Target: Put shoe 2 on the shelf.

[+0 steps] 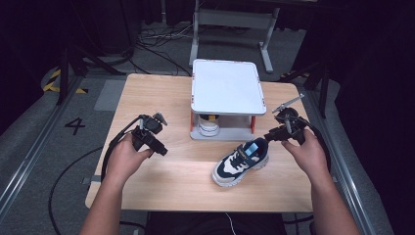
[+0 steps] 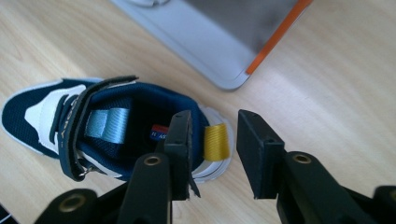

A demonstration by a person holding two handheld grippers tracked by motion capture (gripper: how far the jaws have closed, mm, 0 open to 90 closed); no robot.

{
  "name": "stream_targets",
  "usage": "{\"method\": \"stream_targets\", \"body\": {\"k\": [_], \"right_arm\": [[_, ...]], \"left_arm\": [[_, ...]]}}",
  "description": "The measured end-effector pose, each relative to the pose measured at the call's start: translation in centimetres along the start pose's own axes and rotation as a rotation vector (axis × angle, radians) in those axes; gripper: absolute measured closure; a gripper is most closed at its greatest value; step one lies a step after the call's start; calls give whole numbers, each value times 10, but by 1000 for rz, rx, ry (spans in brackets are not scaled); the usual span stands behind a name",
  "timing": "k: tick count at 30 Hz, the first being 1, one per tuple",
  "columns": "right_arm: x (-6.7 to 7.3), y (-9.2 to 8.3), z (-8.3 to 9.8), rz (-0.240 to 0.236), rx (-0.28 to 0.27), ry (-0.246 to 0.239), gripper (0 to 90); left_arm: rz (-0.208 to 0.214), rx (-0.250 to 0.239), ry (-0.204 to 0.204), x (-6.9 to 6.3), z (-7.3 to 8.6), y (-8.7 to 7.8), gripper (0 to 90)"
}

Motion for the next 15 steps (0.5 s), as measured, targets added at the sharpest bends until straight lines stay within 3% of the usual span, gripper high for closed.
{"method": "stream_targets", "body": {"k": [3, 4, 6, 10, 15], "right_arm": [[1, 8, 2, -28, 35, -2, 840], [1, 7, 3, -8, 38, -16, 865], [5, 4, 5, 26, 51, -59, 882], [12, -8, 19, 60, 96, -66, 882], [39, -24, 56, -29, 193, -91, 881]], "left_arm": [[4, 1, 2, -1, 0, 0, 282], [1, 0, 8, -1, -1, 0, 282], [2, 0, 5, -1, -2, -1, 282], [11, -9, 18, -4, -9, -2, 283], [14, -6, 45, -9, -21, -1, 282]]}}
Point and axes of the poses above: each handheld gripper's, and its own axes: y roughly forward along the jaws, z roughly out of its underside, x roughly to its left, the point moved 10 cm from there along y, roughly forward along the jaws, and after that the axes turned 4 degrees about x, right-handed, at the moved point
